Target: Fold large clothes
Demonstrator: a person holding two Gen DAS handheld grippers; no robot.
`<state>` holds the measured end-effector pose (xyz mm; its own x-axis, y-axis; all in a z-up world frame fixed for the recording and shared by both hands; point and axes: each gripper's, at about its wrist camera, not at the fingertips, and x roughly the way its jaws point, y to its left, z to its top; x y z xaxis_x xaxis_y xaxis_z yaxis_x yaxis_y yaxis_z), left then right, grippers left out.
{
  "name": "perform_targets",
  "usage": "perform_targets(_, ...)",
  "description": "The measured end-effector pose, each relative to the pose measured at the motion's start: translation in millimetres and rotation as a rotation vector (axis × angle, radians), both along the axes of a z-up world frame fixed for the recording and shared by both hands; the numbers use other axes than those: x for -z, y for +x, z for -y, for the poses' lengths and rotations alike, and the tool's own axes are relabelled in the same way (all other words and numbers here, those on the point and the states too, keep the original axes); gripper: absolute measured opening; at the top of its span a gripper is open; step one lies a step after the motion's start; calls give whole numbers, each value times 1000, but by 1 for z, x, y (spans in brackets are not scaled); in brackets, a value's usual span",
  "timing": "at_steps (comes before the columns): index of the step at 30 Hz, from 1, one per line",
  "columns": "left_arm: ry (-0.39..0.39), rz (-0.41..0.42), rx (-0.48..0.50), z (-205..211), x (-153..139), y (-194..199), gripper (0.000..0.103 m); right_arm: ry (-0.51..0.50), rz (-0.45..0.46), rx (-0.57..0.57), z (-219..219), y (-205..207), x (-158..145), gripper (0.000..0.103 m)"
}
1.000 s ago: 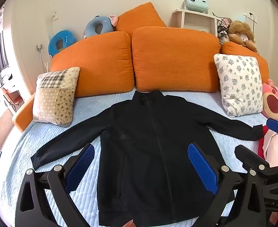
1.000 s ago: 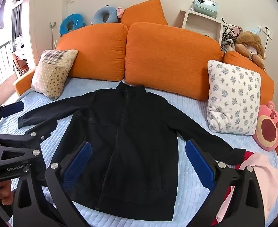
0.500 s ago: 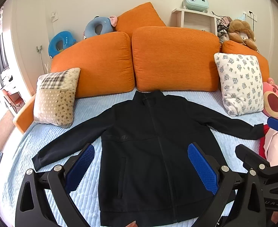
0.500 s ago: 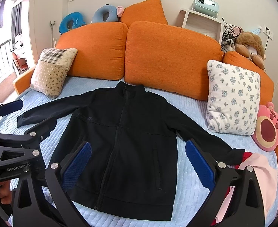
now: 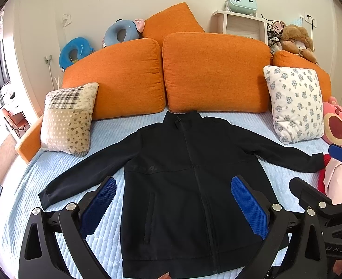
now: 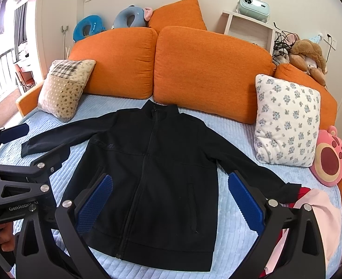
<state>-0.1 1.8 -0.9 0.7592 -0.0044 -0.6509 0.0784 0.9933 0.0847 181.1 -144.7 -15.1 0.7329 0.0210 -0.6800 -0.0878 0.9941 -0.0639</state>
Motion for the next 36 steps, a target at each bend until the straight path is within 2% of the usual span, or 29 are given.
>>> perform_targets(36, 9, -3, 2, -6, 3, 3, 100, 12, -8, -2, 4, 5, 5, 98)
